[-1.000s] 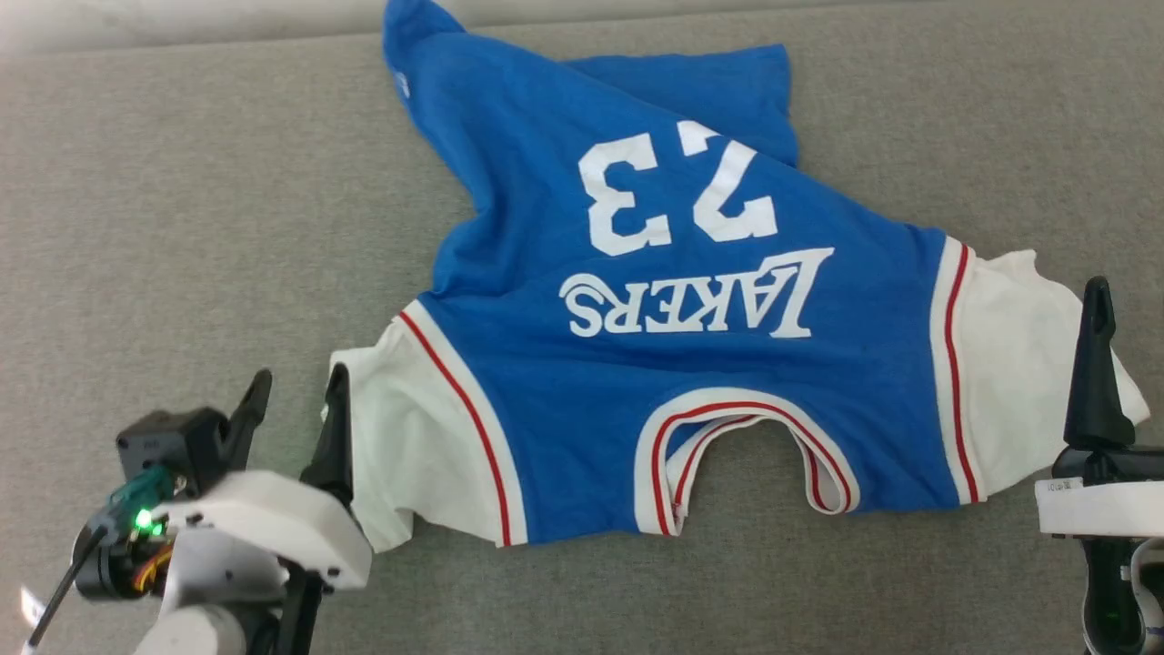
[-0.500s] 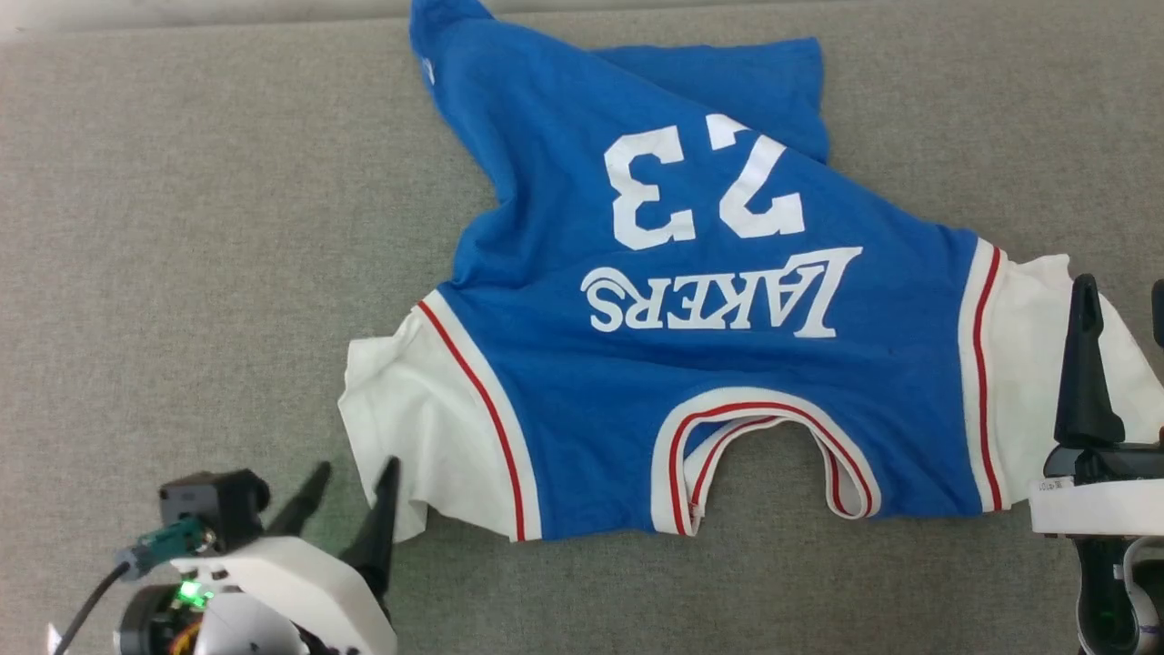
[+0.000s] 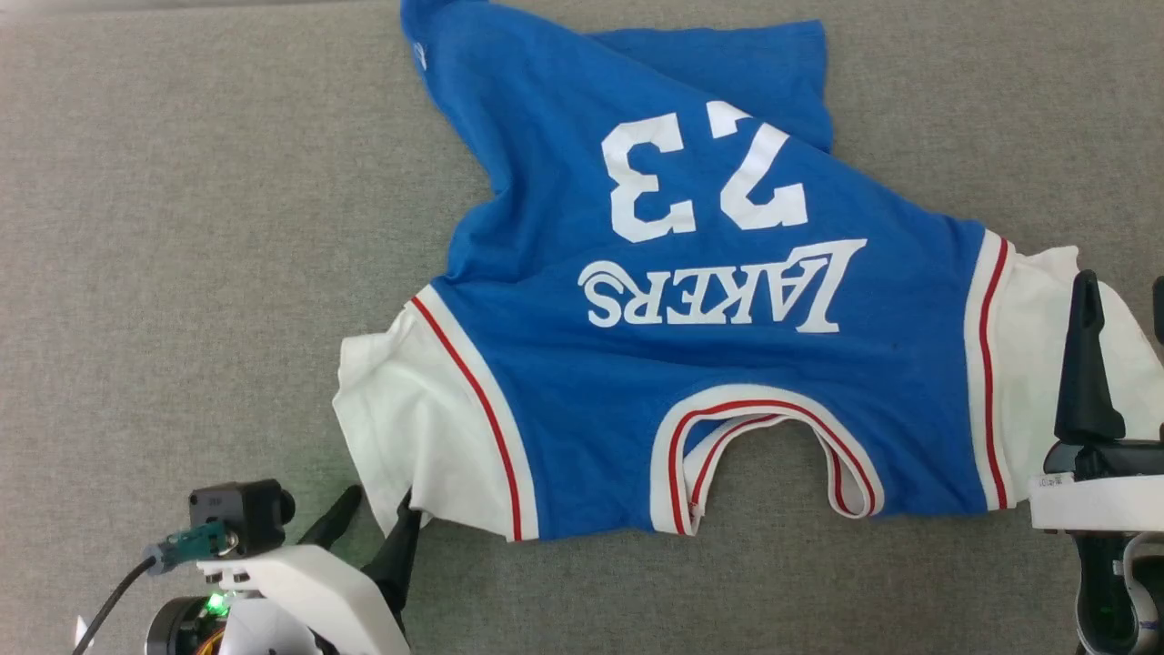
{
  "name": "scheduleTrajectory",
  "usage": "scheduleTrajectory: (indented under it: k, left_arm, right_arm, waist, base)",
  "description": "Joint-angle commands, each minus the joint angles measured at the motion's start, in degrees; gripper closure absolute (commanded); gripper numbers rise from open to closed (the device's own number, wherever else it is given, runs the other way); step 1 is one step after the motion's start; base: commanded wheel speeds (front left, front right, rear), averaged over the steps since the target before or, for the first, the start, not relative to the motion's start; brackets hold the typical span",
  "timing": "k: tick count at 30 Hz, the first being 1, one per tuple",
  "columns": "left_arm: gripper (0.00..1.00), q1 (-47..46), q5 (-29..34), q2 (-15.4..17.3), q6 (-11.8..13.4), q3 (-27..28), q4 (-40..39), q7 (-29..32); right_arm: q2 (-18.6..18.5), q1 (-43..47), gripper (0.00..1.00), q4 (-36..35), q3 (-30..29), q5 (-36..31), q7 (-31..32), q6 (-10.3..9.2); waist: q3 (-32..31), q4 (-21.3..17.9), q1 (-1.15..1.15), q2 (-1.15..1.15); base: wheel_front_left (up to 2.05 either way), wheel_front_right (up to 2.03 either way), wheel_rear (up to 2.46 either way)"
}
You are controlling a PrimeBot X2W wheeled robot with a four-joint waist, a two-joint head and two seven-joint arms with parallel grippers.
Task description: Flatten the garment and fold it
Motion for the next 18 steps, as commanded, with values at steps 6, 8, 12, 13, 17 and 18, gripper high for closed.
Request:
scheduleTrajectory:
  k: [6, 8, 12, 13, 17, 18]
  left_arm:
    - [1.00, -1.51, -2.62, -2.29, -4.15, -3.83, 7.11, 1.17]
    - [1.00, -2.08, -2.23, -2.51, -4.44, -3.58, 7.79, -0.16]
    - [1.00, -2.78, -0.75, -2.84, -3.01, -1.18, 7.24, -4.33]
    - [1.00, -2.73, -0.63, -3.04, -2.42, -0.20, 6.61, -5.55]
    - [1.00, -1.82, -2.56, -4.90, -1.22, 4.58, 1.95, -10.87]
    - [1.00, -1.43, -3.53, -5.64, -1.09, 5.95, 0.44, -12.25]
  right_arm:
    - [0.09, -0.98, 0.00, 0.18, -0.12, -0.31, 0.10, -0.10]
    - [0.09, -0.83, 0.00, 0.08, -0.27, -0.34, 0.17, -0.10]
    - [0.09, -0.39, 0.00, -0.02, -0.79, -0.43, 0.31, -0.10]
    - [0.09, -0.26, 0.00, -0.06, -0.92, -0.43, 0.36, -0.10]
    - [0.09, 0.34, 0.00, -0.34, -1.38, -0.49, 0.61, -0.10]
    - [0.09, 0.49, 0.00, -0.47, -1.45, -0.56, 0.72, -0.10]
  waist:
    - [0.05, -0.64, 0.01, 0.00]
    - [-0.11, -0.68, 0.01, 0.00]
    - [-0.81, -0.42, 0.01, 0.00]
    - [-1.06, -0.30, 0.01, 0.00]
    - [-2.19, 0.55, 0.01, 0.00]
    - [-2.49, 0.82, 0.01, 0.00]
  base:
    - [0.00, 0.00, 0.00]
    - [0.00, 0.00, 0.00]
    - [0.00, 0.00, 0.00]
    - [0.00, 0.00, 0.00]
    - [0.00, 0.00, 0.00]
    - [0.00, 0.00, 0.00]
